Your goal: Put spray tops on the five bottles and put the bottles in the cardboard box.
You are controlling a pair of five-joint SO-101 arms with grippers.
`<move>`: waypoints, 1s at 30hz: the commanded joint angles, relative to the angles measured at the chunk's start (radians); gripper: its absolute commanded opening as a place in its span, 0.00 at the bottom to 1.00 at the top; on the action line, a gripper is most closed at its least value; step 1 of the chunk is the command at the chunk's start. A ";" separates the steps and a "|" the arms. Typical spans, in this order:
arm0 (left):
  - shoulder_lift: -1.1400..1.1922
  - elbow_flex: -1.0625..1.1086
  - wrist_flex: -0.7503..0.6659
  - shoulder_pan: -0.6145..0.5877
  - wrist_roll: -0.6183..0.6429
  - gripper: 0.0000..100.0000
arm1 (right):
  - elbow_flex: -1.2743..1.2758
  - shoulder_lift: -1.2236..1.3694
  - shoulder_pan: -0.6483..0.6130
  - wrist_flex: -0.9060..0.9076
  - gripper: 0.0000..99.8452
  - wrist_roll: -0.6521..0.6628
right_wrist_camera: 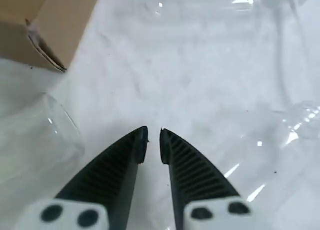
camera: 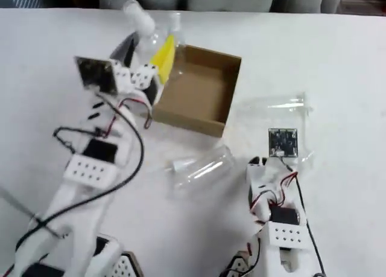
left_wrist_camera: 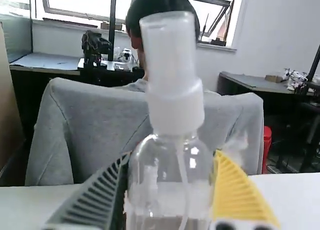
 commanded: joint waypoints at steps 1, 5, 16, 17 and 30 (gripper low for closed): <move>0.150 -0.071 -0.184 -0.008 0.005 0.02 | 0.020 -0.010 0.012 -0.016 0.02 0.011; 0.298 -0.071 -0.356 -0.015 0.003 0.02 | 0.023 -0.010 0.012 -0.016 0.02 0.011; 0.661 -0.175 -0.535 -0.022 0.003 0.02 | 0.023 -0.010 0.008 -0.016 0.02 0.012; 0.691 -0.196 -0.537 -0.027 0.003 0.02 | 0.023 -0.010 0.008 -0.016 0.02 0.012; 1.026 -0.388 -0.638 -0.047 0.003 0.02 | 0.025 -0.010 0.007 -0.016 0.02 0.012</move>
